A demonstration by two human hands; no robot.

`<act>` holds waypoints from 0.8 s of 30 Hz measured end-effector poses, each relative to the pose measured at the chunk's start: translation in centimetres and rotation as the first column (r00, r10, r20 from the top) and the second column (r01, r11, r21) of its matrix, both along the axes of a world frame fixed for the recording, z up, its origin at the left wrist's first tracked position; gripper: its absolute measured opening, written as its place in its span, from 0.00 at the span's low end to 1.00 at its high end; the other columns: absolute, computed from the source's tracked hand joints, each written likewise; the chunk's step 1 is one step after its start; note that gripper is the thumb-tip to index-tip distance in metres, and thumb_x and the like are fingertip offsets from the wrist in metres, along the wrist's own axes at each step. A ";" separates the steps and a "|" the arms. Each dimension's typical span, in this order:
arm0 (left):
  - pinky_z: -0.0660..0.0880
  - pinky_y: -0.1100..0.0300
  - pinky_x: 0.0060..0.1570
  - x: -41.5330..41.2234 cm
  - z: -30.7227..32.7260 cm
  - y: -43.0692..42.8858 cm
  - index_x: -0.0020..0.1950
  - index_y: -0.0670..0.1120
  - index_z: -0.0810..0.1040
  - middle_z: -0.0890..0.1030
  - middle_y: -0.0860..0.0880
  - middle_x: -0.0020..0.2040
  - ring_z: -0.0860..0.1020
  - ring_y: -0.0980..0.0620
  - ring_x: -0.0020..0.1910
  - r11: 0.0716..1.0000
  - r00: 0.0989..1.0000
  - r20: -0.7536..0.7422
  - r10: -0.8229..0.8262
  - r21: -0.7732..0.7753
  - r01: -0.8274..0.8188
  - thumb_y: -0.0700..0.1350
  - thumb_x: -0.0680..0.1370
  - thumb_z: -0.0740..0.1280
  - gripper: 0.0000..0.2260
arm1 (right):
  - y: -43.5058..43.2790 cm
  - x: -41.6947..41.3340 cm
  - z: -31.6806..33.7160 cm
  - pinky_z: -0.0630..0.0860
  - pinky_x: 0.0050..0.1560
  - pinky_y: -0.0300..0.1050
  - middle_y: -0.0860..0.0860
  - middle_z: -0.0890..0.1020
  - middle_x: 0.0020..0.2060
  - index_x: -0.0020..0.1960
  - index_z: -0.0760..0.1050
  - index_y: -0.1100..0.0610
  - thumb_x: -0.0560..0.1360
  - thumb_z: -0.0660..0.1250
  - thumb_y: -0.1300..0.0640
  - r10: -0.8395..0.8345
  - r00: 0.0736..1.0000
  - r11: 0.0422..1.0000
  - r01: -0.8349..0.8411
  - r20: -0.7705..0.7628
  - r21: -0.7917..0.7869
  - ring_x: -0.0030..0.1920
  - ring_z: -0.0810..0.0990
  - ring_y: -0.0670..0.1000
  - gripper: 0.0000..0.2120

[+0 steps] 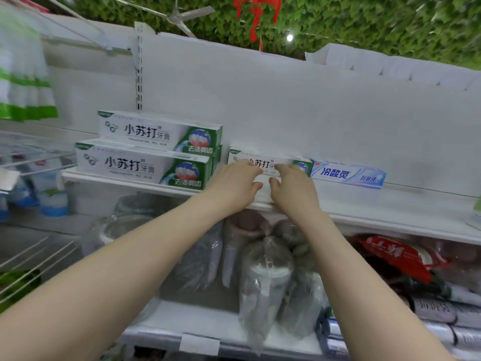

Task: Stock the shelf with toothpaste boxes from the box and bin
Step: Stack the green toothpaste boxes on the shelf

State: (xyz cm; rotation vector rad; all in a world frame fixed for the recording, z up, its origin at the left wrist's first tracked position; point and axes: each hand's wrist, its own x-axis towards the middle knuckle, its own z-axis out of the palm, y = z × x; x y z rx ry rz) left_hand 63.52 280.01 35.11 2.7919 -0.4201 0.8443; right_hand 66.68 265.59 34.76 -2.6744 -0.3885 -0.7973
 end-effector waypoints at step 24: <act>0.70 0.54 0.57 -20.5 -28.6 18.4 0.65 0.47 0.77 0.77 0.48 0.63 0.75 0.45 0.60 0.979 0.964 -0.260 -0.057 -0.206 0.002 0.41 0.79 0.63 0.15 | 14.1 -22.4 -29.1 0.70 0.67 0.55 0.59 0.69 0.70 0.74 0.66 0.58 0.76 0.65 0.61 0.052 0.988 0.997 -0.044 -0.144 0.055 0.69 0.68 0.61 0.26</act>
